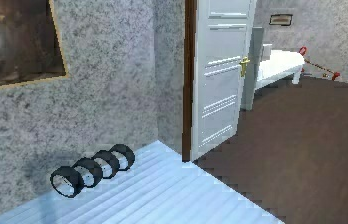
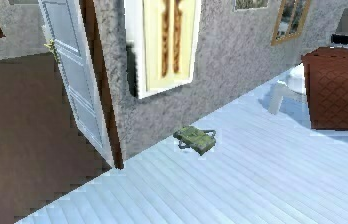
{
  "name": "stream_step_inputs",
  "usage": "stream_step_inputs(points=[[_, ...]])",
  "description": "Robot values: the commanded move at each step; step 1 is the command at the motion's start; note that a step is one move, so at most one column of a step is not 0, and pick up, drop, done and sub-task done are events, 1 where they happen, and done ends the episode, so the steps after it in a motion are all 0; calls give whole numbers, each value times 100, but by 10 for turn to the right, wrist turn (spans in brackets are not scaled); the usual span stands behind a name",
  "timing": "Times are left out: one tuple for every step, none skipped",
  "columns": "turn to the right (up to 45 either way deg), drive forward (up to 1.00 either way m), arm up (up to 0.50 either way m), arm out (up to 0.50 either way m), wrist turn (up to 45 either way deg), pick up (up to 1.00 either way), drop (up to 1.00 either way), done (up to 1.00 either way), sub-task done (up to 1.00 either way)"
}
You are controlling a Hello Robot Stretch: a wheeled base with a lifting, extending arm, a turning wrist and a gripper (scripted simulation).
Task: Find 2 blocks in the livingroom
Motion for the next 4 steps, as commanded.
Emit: stream_step_inputs(points=[[0, 15, 0, 0, 0, 0, 0, 0, 0], [-450, 0, 0, 0, 0, 0, 0, 0, 0], [-150, 0, 0, 0, 0, 0, 0, 0, 0], [0, 50, 0, 0, 0, 0, 0, 0, 0]])
